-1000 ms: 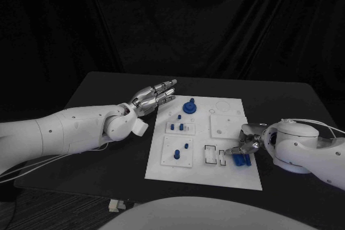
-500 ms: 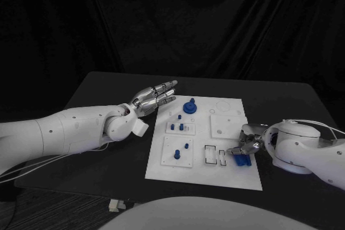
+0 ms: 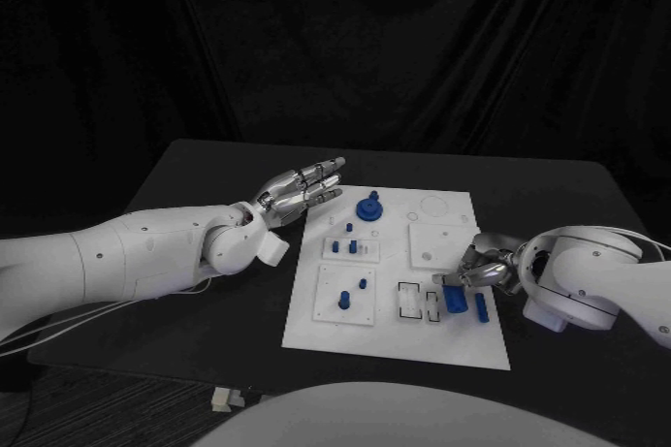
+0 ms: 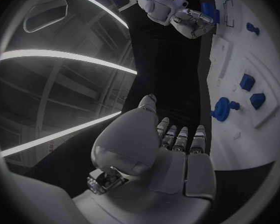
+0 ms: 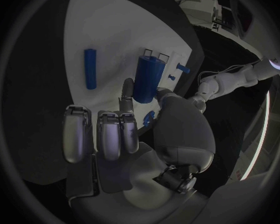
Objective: Assemble the parts on the task board
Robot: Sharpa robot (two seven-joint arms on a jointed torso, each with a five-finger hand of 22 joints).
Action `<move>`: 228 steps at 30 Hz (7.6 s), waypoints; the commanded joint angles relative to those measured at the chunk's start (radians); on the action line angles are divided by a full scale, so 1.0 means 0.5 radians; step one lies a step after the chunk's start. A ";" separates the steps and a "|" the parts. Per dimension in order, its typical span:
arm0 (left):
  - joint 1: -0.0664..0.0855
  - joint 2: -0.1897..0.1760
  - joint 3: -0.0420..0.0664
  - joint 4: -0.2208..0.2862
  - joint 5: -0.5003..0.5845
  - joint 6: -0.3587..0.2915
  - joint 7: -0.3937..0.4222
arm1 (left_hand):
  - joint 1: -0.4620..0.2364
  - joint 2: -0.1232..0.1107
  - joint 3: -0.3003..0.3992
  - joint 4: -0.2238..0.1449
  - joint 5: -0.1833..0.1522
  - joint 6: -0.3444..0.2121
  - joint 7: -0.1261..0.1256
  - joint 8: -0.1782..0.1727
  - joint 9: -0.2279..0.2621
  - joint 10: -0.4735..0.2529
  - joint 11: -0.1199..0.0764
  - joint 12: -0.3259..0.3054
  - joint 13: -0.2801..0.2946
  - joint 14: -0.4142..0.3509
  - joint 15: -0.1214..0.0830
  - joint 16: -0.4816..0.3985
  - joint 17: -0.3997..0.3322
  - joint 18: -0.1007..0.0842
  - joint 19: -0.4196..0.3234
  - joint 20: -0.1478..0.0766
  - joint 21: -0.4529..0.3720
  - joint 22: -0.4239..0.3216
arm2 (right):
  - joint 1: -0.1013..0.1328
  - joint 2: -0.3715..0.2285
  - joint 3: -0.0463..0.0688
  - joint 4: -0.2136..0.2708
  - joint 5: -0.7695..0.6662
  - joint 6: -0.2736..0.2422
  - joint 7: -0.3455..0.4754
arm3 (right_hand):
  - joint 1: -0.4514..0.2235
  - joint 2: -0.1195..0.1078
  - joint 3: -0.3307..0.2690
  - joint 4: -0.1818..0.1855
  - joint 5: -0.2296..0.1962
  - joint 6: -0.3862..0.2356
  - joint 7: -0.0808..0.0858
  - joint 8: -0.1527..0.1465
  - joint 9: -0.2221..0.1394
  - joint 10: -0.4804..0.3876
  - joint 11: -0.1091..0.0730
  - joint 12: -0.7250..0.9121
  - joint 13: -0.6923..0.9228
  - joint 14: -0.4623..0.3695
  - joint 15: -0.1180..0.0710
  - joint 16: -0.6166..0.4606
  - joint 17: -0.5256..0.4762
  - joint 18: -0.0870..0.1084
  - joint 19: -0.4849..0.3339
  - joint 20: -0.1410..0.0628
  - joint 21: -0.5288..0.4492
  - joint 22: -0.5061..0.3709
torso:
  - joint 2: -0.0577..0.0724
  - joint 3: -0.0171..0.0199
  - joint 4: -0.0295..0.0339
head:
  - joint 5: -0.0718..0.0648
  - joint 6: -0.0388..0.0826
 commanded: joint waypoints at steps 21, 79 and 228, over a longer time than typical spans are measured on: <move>-0.003 0.004 0.002 0.005 0.011 0.026 0.014 | 0.009 0.011 -0.004 -0.015 0.015 -0.005 0.003 0.013 0.002 0.001 0.014 0.008 0.003 -0.001 0.007 -0.007 -0.002 0.034 0.004 0.012 0.005 0.000 | -0.063 0.134 -0.001 -0.036 0.478 -0.236 -0.027 | 0.019 0.125 0.113 -0.082 -0.116 -0.060 0.017 -0.070 0.017 0.207 0.010 0.013 0.526 0.209 0.012 0.012 0.527 0.014 0.066 0.034 -0.062 0.422 | 0.001 0.0001 0.000 | 0.003 0.000; -0.011 0.009 0.002 -0.003 0.011 0.052 -0.001 | 0.012 0.012 -0.002 -0.022 0.023 -0.009 0.004 0.013 0.001 0.000 0.012 0.007 0.002 -0.001 0.015 -0.007 -0.002 0.034 0.004 0.015 0.005 0.000 | -0.105 0.196 -0.001 -0.059 0.297 -0.147 -0.054 | -0.169 0.192 -0.364 -0.040 -0.988 -0.040 0.037 -0.161 0.105 0.207 0.029 0.013 0.526 0.209 0.028 0.012 0.527 0.015 0.070 0.052 -0.072 0.422 | 0.000 -0.0005 -0.001 | 0.019 0.000; -0.052 -0.020 0.002 -0.014 0.010 0.091 -0.021 | 0.061 0.025 0.039 -0.117 0.125 0.034 0.085 0.035 0.007 0.001 0.022 0.021 0.005 -0.001 0.005 -0.007 -0.002 0.036 0.007 0.016 0.006 -0.001 | -0.495 -0.128 -0.002 0.229 -1.658 -0.720 0.717 | 0.653 -0.007 -0.522 -0.028 -0.740 -1.402 0.227 0.390 -0.950 0.207 0.166 0.013 0.526 0.209 0.144 0.012 0.527 0.004 0.079 0.160 -0.019 0.437 | 0.000 0.0007 -0.002 | 0.026 0.000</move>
